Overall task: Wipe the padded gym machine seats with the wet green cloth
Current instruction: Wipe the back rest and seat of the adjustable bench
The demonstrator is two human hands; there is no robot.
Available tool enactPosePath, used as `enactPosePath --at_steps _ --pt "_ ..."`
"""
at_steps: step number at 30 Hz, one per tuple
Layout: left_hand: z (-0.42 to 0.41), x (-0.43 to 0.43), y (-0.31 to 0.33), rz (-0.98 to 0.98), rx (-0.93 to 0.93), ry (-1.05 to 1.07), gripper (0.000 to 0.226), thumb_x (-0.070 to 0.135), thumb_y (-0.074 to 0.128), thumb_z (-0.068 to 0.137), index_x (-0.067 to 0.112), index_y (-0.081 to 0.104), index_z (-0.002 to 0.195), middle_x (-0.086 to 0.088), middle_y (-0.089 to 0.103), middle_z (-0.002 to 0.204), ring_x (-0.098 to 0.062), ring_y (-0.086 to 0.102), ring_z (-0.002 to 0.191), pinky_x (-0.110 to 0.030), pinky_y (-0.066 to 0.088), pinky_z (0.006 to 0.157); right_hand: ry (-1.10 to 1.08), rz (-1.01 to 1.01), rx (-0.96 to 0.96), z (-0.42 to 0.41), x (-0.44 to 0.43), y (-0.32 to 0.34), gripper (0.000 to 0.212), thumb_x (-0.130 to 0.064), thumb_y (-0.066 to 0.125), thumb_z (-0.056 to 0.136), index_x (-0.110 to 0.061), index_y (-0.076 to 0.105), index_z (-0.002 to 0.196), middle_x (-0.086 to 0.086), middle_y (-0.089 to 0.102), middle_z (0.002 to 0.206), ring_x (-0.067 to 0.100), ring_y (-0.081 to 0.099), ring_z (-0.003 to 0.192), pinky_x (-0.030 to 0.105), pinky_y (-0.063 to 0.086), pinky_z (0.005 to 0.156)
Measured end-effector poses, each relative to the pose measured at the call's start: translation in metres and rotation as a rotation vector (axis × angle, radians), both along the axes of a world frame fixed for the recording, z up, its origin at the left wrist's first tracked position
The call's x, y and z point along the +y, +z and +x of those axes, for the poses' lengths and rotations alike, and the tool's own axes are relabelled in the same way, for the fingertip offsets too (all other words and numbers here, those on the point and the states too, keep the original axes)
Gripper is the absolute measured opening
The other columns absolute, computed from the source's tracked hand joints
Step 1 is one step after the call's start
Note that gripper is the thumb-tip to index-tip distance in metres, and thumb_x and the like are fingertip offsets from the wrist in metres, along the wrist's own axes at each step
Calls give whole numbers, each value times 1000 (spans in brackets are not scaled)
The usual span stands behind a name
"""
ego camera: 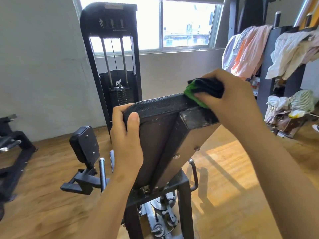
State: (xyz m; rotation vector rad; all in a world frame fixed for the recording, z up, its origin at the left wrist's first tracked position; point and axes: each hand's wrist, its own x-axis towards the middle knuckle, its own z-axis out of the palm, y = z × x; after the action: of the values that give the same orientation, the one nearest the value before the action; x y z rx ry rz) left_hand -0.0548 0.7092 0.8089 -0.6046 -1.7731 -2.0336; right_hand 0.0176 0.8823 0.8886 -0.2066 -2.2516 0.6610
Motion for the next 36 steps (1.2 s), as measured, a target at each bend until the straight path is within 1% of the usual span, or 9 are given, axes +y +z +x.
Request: enactPosePath --at_steps 2,5,11,13,18,23,26,31,36 --pt "2 2 0 19 15 10 30 40 41 86 17 51 101 13 54 88 4 53 81 -8 43 69 -25 19 22 -2 -7 -1 23 -24 71 84 -17 65 105 1 65 96 19 58 93 35 47 84" --pt "1 4 -1 53 20 29 36 46 37 83 18 52 101 10 56 89 0 53 82 -10 44 70 87 16 43 -6 -38 -1 24 -29 72 83 -19 65 103 -5 63 92 12 57 87 21 45 77" --pt "1 5 -2 90 15 54 44 46 38 82 12 55 104 5 57 92 -4 54 84 -13 44 71 226 52 23 -6 -53 0 22 -30 72 83 -20 65 102 -6 65 93 9 56 88 19 43 75" --pt "0 5 -2 88 12 56 40 47 38 82 18 56 102 9 58 92 0 55 85 -11 44 72 146 23 19 -4 -28 0 22 -29 72 82 -21 66 102 -7 64 89 9 58 85 12 41 72" --pt "1 5 -2 93 13 51 32 47 38 82 26 56 98 16 59 89 3 55 84 -10 44 72 -91 -58 30 1 32 0 26 -31 71 85 -14 66 103 3 66 92 19 60 88 32 46 77" --pt "1 6 -2 109 11 64 37 49 38 82 21 56 100 13 59 91 -2 55 87 -11 44 74 -179 -79 40 1 58 -2 29 -32 69 86 -11 66 107 8 67 96 23 60 93 32 46 79" --pt "1 7 -1 109 20 67 39 51 39 83 20 55 99 9 58 92 -4 54 88 -13 44 75 -197 -129 4 6 72 0 32 -32 69 86 -12 66 110 4 65 99 17 57 91 21 39 74" --pt "1 9 -1 112 5 67 35 54 38 81 26 54 95 10 57 91 -1 54 84 -16 44 75 -84 -64 32 6 51 0 29 -32 71 84 -14 66 107 6 68 98 22 62 94 35 49 82" --pt "2 11 0 136 19 76 37 52 39 79 23 54 95 7 58 90 3 56 81 -13 46 70 96 34 52 -5 21 -3 25 -32 71 85 -18 66 106 2 68 99 17 59 90 23 45 74"
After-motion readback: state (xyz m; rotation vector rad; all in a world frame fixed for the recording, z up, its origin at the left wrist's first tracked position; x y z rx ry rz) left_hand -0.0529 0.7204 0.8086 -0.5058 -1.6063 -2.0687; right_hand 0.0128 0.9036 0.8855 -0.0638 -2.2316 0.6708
